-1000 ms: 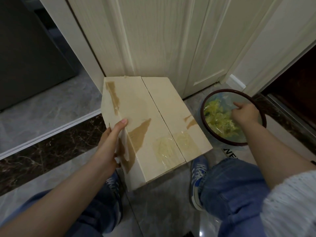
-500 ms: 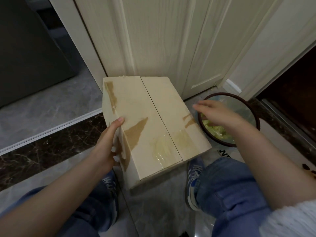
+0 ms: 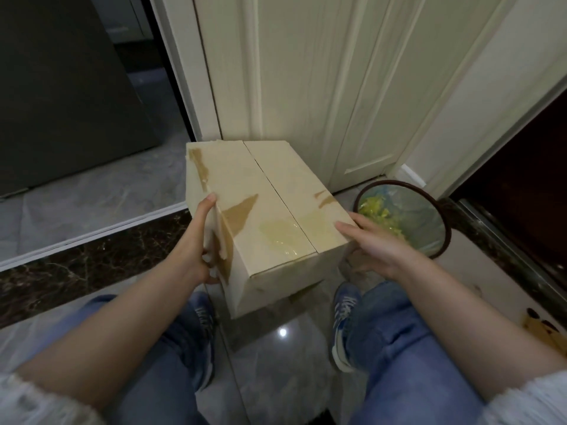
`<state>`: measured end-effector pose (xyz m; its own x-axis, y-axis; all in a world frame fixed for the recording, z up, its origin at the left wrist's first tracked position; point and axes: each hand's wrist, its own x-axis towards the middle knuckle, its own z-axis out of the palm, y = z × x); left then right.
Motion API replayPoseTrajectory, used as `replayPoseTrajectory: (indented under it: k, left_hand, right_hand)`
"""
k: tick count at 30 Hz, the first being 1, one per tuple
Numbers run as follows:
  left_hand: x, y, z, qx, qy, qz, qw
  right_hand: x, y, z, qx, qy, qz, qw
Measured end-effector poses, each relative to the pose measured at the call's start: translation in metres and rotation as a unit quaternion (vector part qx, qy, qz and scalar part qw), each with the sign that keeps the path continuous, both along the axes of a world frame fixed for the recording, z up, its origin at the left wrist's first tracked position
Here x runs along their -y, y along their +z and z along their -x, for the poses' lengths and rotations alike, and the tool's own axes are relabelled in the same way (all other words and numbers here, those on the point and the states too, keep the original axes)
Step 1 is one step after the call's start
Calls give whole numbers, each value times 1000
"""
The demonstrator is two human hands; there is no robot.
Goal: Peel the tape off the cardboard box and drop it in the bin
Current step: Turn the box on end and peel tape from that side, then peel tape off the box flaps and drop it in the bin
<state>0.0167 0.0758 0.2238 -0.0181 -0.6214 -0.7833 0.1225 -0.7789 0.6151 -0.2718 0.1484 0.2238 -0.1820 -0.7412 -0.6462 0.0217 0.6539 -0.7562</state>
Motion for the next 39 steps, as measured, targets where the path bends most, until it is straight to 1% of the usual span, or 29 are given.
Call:
replayPoseTrajectory:
  k: [2,4,7,9,11,14,17,20,28,32,35,39]
  left_hand:
    - [-6,7,-2,-2,12,21,1000]
    - [-12,14,-1,-26,31,50,998]
    - [-22,21,-4,-44,61,80,994]
    - [-25,20,-9,-43,99,97,989]
    - [-28,20,-13,-46,106,108,987]
    - [-33,16,-14,-34,65,93,993]
    - [-37,9,-15,-14,-11,51,999]
    - [-39,7,-14,-15,-49,28,998]
    - [-42,10,-9,-47,-20,66,996]
    - [-43,13,-12,-20,-25,66,997]
    - [-45,14,-14,-36,-20,67,997]
    - [-50,19,-14,-26,-34,75,996]
  right_hand:
    - [-7,0,-6,27,-35,26,999]
    - [-14,2,-12,58,-72,41,995]
    - [-21,6,-17,76,-118,65,988]
    - [-25,12,-19,99,-141,67,983]
    - [-30,17,-19,113,-154,67,979]
    - [-37,24,-18,108,-157,71,979]
    - [-41,29,-18,75,-156,73,982]
    - [-42,33,-17,47,-150,88,984]
    - [-46,30,-24,54,-169,128,976]
    - [-43,30,-29,49,-177,131,974]
    - [-40,31,-30,35,-166,130,977]
    - [-42,29,-27,36,-166,130,977]
